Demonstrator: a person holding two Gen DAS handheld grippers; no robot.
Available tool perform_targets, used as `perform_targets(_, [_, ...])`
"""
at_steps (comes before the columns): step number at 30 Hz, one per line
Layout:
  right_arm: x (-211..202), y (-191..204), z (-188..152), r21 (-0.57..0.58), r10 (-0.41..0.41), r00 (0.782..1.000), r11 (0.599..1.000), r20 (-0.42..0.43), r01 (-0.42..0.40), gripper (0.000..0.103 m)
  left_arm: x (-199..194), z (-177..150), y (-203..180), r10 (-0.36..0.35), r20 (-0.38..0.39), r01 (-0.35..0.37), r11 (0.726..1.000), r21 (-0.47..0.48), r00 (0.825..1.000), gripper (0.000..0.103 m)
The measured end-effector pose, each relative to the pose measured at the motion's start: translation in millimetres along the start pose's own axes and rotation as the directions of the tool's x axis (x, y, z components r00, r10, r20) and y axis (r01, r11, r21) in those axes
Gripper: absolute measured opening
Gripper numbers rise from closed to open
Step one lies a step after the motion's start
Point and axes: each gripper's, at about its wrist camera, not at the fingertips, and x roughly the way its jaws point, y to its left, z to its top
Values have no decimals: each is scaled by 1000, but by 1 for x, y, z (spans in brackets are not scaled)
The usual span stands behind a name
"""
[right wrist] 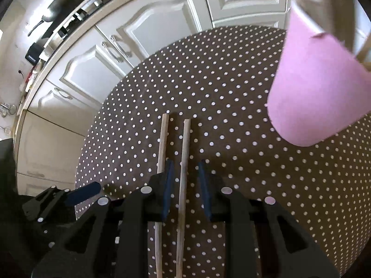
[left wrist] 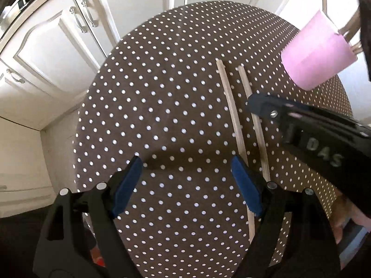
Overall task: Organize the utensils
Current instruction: 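Close the left gripper on one chopstick while the right gripper grasps the other, then lift both held chopsticks upright and carry them above the pink cup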
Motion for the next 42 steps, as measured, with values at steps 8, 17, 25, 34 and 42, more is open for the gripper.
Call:
perform_targets(8, [9,12,8,-120,-119,993,986,-28,115,6,-3,15,13,-4,13,5,1000,-22,1000,79])
perform_targets(17, [-23,-35,-8,-31,-20,1000,999,-8,19,4,-3,35,-7,-15,17,14,999,49,1000,78])
perform_targets(25, [-47,-72,-19,68,35,999,997,-7,-34,4,17,53,-39,-24,-6,25,998,49,1000,61])
perform_targets(34, [-56,-77,-34,106,40,999,994,15,-41,5,24,73,-49,29,-9,-29,998,54,1000,9])
perform_targets(42, [-77,-65,-37,101,50,996,993,75,-58,4,-6,52,-50,-113,36,112,993,41,993,6])
